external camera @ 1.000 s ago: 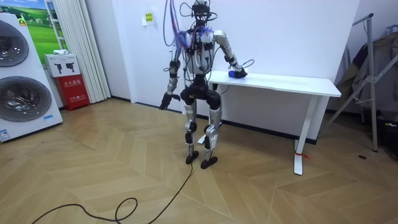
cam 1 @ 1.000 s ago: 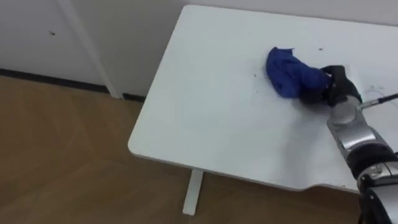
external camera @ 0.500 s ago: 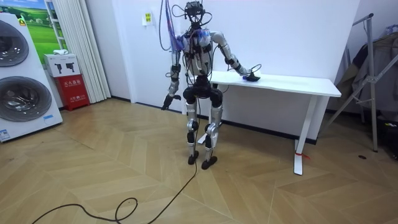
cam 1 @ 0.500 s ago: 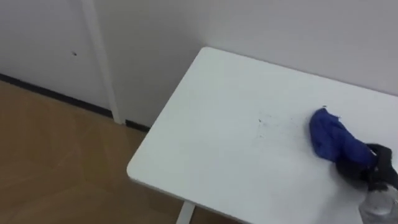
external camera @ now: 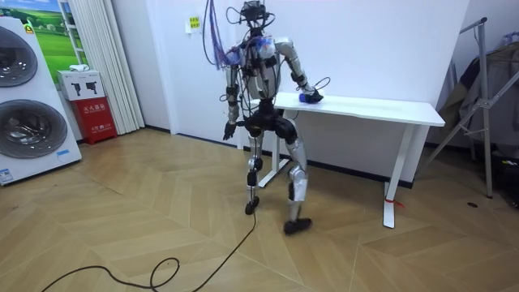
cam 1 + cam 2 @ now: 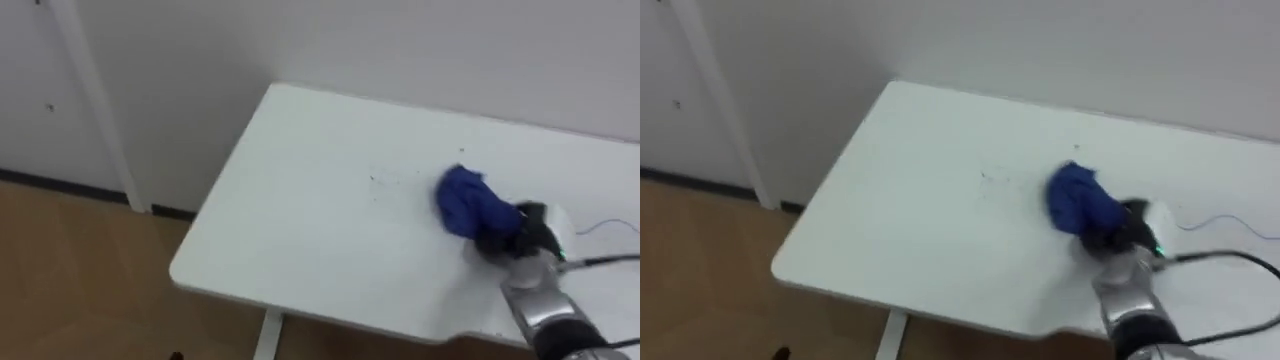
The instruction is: Wipe table
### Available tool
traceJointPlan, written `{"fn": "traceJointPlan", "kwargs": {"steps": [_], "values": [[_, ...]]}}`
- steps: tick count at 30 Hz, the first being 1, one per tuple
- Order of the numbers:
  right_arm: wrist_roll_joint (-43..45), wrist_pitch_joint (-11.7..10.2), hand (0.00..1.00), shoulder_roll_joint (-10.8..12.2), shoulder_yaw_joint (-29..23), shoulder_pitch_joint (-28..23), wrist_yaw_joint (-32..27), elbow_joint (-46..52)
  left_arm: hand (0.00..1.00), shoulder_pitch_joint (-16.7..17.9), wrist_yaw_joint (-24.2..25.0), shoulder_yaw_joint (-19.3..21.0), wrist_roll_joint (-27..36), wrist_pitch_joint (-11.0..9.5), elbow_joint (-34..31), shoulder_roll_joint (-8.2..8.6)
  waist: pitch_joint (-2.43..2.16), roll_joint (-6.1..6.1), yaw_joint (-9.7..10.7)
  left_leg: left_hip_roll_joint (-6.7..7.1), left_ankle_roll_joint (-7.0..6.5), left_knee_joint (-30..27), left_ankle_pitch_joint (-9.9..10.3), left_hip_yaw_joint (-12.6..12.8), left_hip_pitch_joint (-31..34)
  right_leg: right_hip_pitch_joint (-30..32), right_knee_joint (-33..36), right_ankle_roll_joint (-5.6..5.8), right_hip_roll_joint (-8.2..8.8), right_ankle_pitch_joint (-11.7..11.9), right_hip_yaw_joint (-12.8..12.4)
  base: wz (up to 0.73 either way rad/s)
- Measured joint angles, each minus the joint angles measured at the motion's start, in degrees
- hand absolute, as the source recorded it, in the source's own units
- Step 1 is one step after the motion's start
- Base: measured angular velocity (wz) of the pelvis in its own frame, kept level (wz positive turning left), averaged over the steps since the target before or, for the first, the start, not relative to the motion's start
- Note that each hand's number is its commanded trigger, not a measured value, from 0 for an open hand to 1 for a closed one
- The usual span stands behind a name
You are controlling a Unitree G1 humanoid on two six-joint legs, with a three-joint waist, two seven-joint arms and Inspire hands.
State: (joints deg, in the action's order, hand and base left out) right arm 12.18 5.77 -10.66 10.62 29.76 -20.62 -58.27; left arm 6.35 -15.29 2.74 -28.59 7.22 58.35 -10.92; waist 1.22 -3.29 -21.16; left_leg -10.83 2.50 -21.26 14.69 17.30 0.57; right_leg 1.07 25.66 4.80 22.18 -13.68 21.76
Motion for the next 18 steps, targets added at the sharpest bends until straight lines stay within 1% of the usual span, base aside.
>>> {"fn": "traceJointPlan", "kwargs": {"steps": [1, 2, 3, 4, 5, 6, 7, 8, 9, 10, 11, 12, 13, 14, 15, 16, 17, 18], "values": [[0.01, -0.23, 1.0, -0.23, 0.05, 1.31, 0.64, -0.53, 0.0, 0.0, 0.06, -0.76, 0.28, -0.15, -0.29, -0.57, 0.11, -0.11, -0.19, -0.93, 0.92, -0.17, -0.56, -0.89, 1.18, -0.11, -2.19, 0.38, 0.2, 1.22, -0.19, 0.39], [-0.12, -1.02, 1.0, -0.97, 0.03, 3.01, 1.81, -0.88, 0.0, 0.14, 0.62, -1.54, 0.87, -0.21, -0.36, -2.03, 0.19, -0.29, -0.19, -2.84, 2.74, -0.29, -1.67, -3.06, 3.5, -0.18, -6.1, 0.64, 0.36, 3.89, -0.34, 0.59], [-0.52, -1.63, 1.0, -1.6, 0.0, 3.49, 2.72, -0.28, 0.0, 0.73, 1.35, -1.81, 1.06, -0.13, -0.34, -3.53, 0.01, -0.74, -0.11, -4.51, 4.75, -0.25, -2.81, -5.05, 4.84, -0.03, -8.82, 0.85, 0.78, 6.74, 0.07, 0.64], [-0.66, -2.16, 1.0, -2.03, 0.0, 3.44, 3.1, -0.27, 0.0, 0.97, 1.8, -1.82, 1.05, -0.1, -0.34, -4.31, -0.02, -0.84, 0.04, -5.41, 5.79, -0.23, -3.28, -6.07, 5.32, -0.12, -9.93, 1.01, 0.82, 8.0, 0.36, 0.68], [-0.63, -3.3, 1.0, -3.02, -0.16, 3.1, 3.76, -0.33, 0.0, 1.08, 2.63, -1.3, 1.03, -0.09, -0.19, -5.9, -0.06, -1.21, 0.29, -7.23, 8.04, 0.26, -4.31, -8.08, 5.74, -0.07, -10.76, 1.34, 0.45, 9.83, 0.52, 0.76], [-0.62, -4.41, 1.0, -3.95, -0.32, 2.09, 4.29, -0.23, 0.0, 1.21, 3.24, -0.53, 1.21, -0.12, -0.2, -7.3, -0.15, -1.73, 0.85, -8.97, 10.46, 0.88, -5.56, -10.18, 5.61, 0.71, -9.09, 1.23, -0.44, 10.42, 0.82, 0.77], [-0.61, -5.27, 1.0, -4.82, -0.47, 1.3, 4.63, -0.01, 0.0, 1.19, 3.49, -0.08, 1.7, -0.15, -0.07, -7.87, -0.4, -2.03, 1.13, -9.94, 11.46, 1.22, -6.15, -10.84, 5.51, 1.29, -6.25, 5.46, -0.92, 8.67, 1.21, 0.61], [-0.48, -6.74, 1.0, -6.42, -1.13, -0.92, 4.8, 0.69, 0.0, 1.98, 3.68, 0.96, 2.11, -0.25, -0.22, -7.85, -0.37, -0.83, 1.44, -13.04, 9.39, 1.85, -7.7, -11.48, 4.69, 1.51, -1.0, 6.45, -3.12, 3.77, 2.17, 0.57], [-0.32, -8.28, 1.0, -7.21, -3.39, -3.87, 5.06, 1.01, 0.0, 4.28, 4.15, 1.69, 2.0, -0.44, -0.83, -7.48, -0.42, -0.73, 3.59, -13.89, 5.59, 2.03, -10.56, -11.3, 4.75, 1.01, 1.72, 3.83, -4.4, 0.56, 3.54, 0.56], [-0.3, -8.89, 1.0, -7.56, -4.84, -5.67, 5.22, 1.14, 0.0, 5.88, 4.57, 1.7, 1.7, -0.45, -1.1, -7.26, -0.51, -0.48, 5.04, -13.59, 5.44, 2.05, -11.45, -10.83, 4.76, 0.35, 1.75, 2.46, -5.0, -0.6, 4.47, 0.75], [-0.28, -9.21, 1.0, -8.41, -8.22, -10.27, 5.35, 3.25, 0.0, 8.64, 5.06, 1.84, 0.78, -0.09, -1.76, -6.58, -1.1, -0.69, 8.16, -12.21, 5.64, 1.91, -11.83, -9.85, 4.82, -1.53, 0.29, 0.27, -6.46, -1.86, 6.32, 0.86], [-0.43, -9.68, 1.0, -9.15, -11.07, -14.83, 5.25, 5.35, 0.0, 10.59, 5.81, 2.34, -0.76, 0.41, -2.74, -5.99, -1.34, -1.47, 10.58, -9.45, 5.7, 1.24, -11.13, -9.32, 4.6, -3.76, -2.34, -0.25, -7.39, -1.76, 7.9, 0.83], [-0.42, -9.89, 1.0, -9.58, -12.34, -16.61, 5.43, 5.88, 0.0, 11.23, 6.22, 2.57, -0.91, 0.47, -2.85, -5.65, -1.45, -1.59, 11.53, -7.89, 5.49, 0.7, -10.01, -9.26, 4.24, -4.83, -3.65, -1.25, -7.54, -1.53, 8.15, 0.48], [-0.41, -9.71, 1.0, -10.06, -14.37, -18.2, 6.36, 6.45, 0.0, 11.87, 7.02, 2.8, -0.88, 0.55, -2.86, -4.62, -1.48, -1.4, 12.28, -4.52, 4.71, -1.2, -6.59, -8.69, 2.98, -6.09, -5.61, -3.35, -8.77, -1.17, 7.64, -0.16], [0.08, -8.76, 1.0, -10.56, -14.67, -17.97, 7.25, 7.09, 0.0, 12.0, 7.41, 2.76, -0.7, 0.59, -2.88, -3.43, -1.39, -0.59, 12.16, -1.48, 3.77, -3.07, -3.1, -7.63, 2.11, -6.05, -6.38, -4.03, -9.78, -0.99, 6.21, -0.43], [0.38, -8.63, 1.0, -10.81, -14.66, -17.45, 7.65, 7.18, 0.0, 11.77, 7.45, 2.7, -0.54, 0.54, -2.94, -2.85, -1.14, -0.02, 12.14, -0.17, 2.75, -3.78, -1.66, -7.55, 1.73, -5.99, -6.61, -4.31, -10.48, -0.93, 5.44, -0.82], [1.24, -8.1, 1.0, -10.39, -14.21, -16.73, 8.33, 8.31, 0.0, 10.98, 7.45, 2.69, -0.01, 0.29, -2.96, -2.09, -1.12, 0.77, 11.07, 2.28, 1.15, -3.81, 0.15, -6.96, 0.92, -5.26, -6.63, -4.63, -11.55, -0.77, 3.11, -1.11], [1.42, -7.11, 1.0, -9.95, -12.45, -15.27, 8.73, 9.14, 0.0, 10.14, 7.43, 2.66, 1.02, -0.1, -2.93, -1.48, -0.92, 1.22, 9.13, 4.92, -0.02, -2.05, 0.8, -6.54, -0.02, -3.83, -6.08, -5.47, -12.45, -0.75, -0.27, -1.27]]}}
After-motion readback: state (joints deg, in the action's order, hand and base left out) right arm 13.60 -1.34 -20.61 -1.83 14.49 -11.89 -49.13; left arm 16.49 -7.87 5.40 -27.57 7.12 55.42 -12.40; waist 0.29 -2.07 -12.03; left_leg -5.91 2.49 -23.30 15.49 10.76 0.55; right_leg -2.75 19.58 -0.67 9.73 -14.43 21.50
